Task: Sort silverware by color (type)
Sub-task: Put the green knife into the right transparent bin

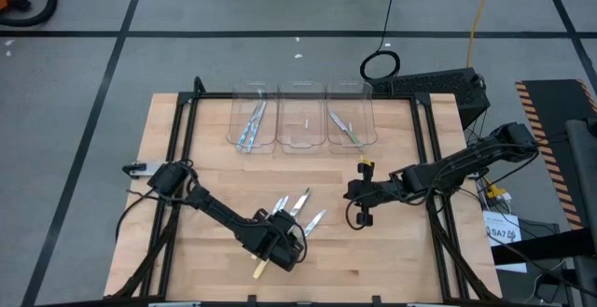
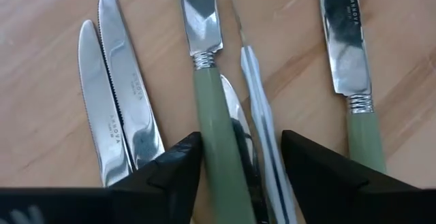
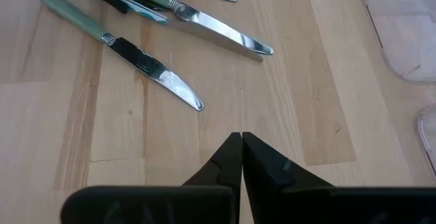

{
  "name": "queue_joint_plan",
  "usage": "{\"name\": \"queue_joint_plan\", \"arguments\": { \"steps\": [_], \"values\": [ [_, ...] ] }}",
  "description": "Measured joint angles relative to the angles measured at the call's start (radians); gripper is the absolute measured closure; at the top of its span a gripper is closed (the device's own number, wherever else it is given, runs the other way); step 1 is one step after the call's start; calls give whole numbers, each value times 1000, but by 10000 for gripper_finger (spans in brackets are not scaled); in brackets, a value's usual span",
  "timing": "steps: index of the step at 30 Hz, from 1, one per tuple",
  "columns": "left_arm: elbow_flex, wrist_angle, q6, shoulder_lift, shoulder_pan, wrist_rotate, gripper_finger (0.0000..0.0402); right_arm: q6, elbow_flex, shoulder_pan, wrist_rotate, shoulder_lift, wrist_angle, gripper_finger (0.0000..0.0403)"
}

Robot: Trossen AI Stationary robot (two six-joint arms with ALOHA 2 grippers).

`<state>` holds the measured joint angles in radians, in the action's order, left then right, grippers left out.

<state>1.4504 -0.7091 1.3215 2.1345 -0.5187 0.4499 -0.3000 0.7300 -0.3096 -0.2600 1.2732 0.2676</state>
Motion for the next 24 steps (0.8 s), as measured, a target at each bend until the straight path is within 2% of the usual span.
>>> {"name": "queue_joint_plan", "arguments": {
  "steps": [11,24],
  "values": [
    [-1,10,-30,-1,-5,3,276,5,0,0,0,0,-2,394],
    [81,13,-115,2,-16,5,282,10,0,0,0,1,-2,394]
  ]
}}
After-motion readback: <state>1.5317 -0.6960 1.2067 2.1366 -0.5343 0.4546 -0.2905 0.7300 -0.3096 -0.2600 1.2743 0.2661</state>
